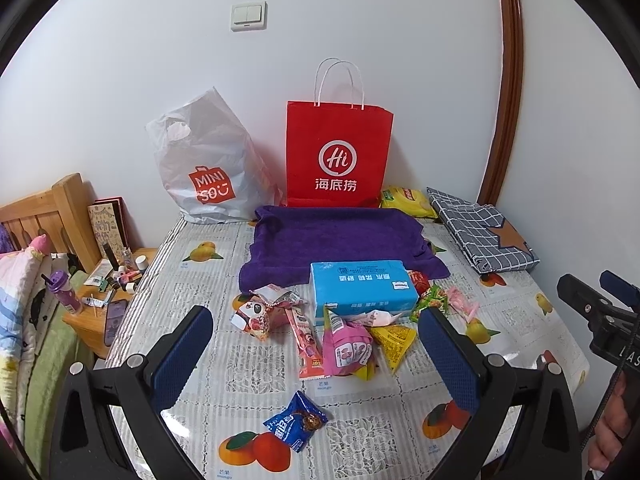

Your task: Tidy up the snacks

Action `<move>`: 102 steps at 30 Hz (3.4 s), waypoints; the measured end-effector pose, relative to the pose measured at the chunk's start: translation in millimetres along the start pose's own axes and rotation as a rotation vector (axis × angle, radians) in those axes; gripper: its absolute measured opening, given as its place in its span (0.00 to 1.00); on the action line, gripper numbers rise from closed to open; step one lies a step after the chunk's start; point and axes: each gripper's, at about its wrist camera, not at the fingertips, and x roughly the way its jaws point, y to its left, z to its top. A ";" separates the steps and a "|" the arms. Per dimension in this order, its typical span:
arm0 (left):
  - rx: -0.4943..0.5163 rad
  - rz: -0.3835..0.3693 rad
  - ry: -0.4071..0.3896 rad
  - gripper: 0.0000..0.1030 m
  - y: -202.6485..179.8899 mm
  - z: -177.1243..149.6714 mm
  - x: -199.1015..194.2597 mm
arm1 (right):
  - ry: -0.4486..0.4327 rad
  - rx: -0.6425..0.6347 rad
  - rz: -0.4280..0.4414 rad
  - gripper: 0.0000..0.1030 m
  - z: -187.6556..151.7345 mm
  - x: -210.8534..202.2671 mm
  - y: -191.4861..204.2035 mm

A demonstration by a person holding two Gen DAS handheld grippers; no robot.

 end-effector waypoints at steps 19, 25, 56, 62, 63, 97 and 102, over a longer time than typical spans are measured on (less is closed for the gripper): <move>0.056 0.077 0.119 1.00 18.3 -40.3 55.1 | 0.098 0.056 0.024 1.00 -32.5 65.6 -12.8; 0.091 0.084 0.212 1.00 25.6 -66.5 77.1 | 0.127 0.049 0.013 1.00 -49.1 88.4 -10.0; 0.199 -0.114 0.374 0.46 15.3 -112.9 143.7 | 0.287 0.030 0.014 0.94 -67.2 179.1 -17.8; 0.108 -0.068 0.374 0.46 33.9 -92.1 162.0 | 0.303 0.044 0.028 0.91 -65.1 199.1 -27.4; 0.102 -0.064 0.375 0.46 35.9 -90.7 164.4 | 0.309 0.047 0.030 0.88 -64.5 204.0 -29.2; -0.010 -0.071 0.386 0.46 50.4 -78.1 169.1 | 0.305 -0.031 0.035 0.44 -63.3 216.3 -47.7; 0.005 -0.081 0.366 0.46 41.5 -74.5 155.6 | 0.291 -0.008 0.051 0.44 -68.0 193.9 -47.2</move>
